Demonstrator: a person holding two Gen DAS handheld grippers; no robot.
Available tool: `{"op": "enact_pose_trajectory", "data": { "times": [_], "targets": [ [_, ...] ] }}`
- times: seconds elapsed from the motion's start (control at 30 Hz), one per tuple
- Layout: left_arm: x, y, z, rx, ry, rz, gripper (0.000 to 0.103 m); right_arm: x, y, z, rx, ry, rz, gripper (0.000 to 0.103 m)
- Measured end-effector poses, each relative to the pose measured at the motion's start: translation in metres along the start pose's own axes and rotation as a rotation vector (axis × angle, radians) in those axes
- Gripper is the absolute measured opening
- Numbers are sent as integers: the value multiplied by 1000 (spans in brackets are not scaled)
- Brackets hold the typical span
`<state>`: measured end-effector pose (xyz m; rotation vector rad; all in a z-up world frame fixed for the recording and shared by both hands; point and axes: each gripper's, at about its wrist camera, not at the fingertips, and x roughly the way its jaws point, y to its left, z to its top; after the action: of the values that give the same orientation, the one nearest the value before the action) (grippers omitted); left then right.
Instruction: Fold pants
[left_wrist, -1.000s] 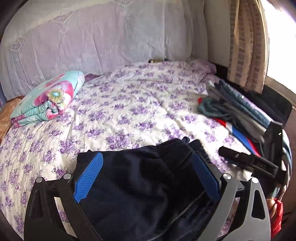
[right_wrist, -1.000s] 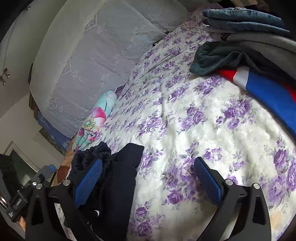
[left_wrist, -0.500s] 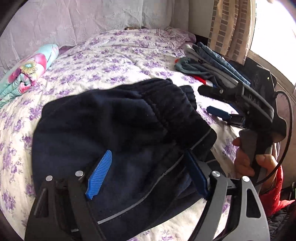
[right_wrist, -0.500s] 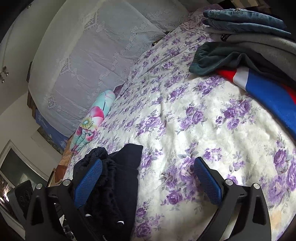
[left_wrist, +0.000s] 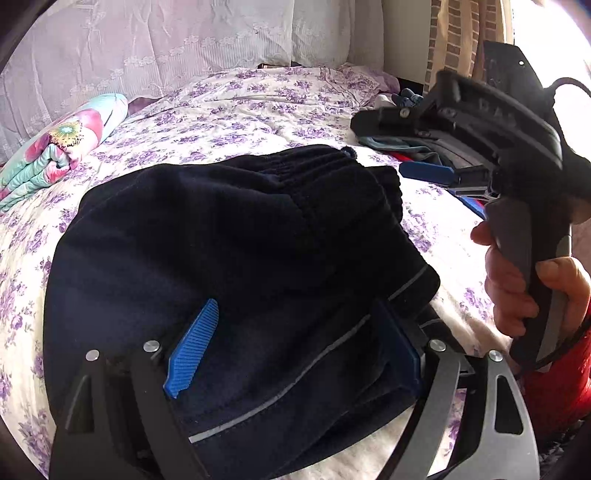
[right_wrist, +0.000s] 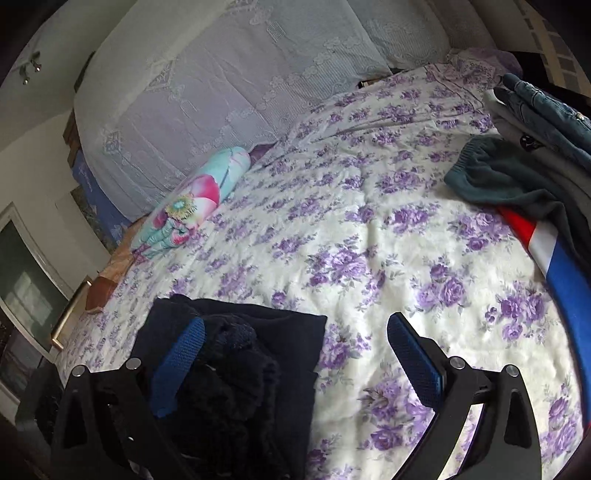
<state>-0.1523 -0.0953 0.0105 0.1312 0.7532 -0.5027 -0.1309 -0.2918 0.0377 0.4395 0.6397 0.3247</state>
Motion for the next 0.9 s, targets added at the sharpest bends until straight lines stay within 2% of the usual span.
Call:
{"op": "enact_pose_trajectory", "data": {
  "times": [0.07,0.1,0.13,0.17,0.23,0.27,0.33,0.37,0.47,0.5,0.53,0.57,0.6,0.67,0.73,0.77,0.83,0.9],
  "targets": [
    [0,1,-1,-2,-9,-2,82,12,10,-5,-63,64,26,100],
    [0,0,-2,0,-14,1,82,25,14,-10,-115,111,-12,100],
    [0,0,-2,2,-17,6,82,34,13,-14,-137,109,-44,100],
    [1,-1,-3,5,-18,15,82,38,7,-16,-121,91,-62,100],
    [1,-1,-4,3,-27,18,82,41,-9,-7,-50,129,-39,100],
    [0,-2,-3,2,-28,18,82,36,-16,-5,-30,103,-63,100],
    [0,-2,-3,2,-29,21,83,22,-19,-4,-40,13,-217,100],
    [-1,-1,-3,-1,-31,23,84,16,-18,-5,-64,-12,-220,100],
    [-3,1,-3,-4,-35,28,89,-5,-7,-12,-100,-68,-20,100],
    [-5,2,-4,-5,-40,30,91,-7,-2,-16,-119,-66,8,100],
    [-7,3,-5,-5,-43,30,92,-4,3,-21,-149,-41,-6,100],
    [-10,4,-7,-2,-48,32,93,6,4,-26,-165,2,-59,100],
    [-11,4,-8,3,-51,43,94,14,-2,-27,-134,43,-75,100],
    [-12,3,-10,19,-56,59,95,22,-23,-22,-11,93,26,100],
    [-14,3,-9,21,-60,71,97,26,-32,-24,60,127,66,100],
    [-16,4,-8,28,-61,81,97,22,-28,-25,42,112,48,100],
    [-25,7,-7,40,-93,122,98,-1,-5,-28,-83,-7,-24,100],
    [-42,18,-5,18,-169,211,98,-24,19,-36,-211,-133,-46,100]
  ]
}}
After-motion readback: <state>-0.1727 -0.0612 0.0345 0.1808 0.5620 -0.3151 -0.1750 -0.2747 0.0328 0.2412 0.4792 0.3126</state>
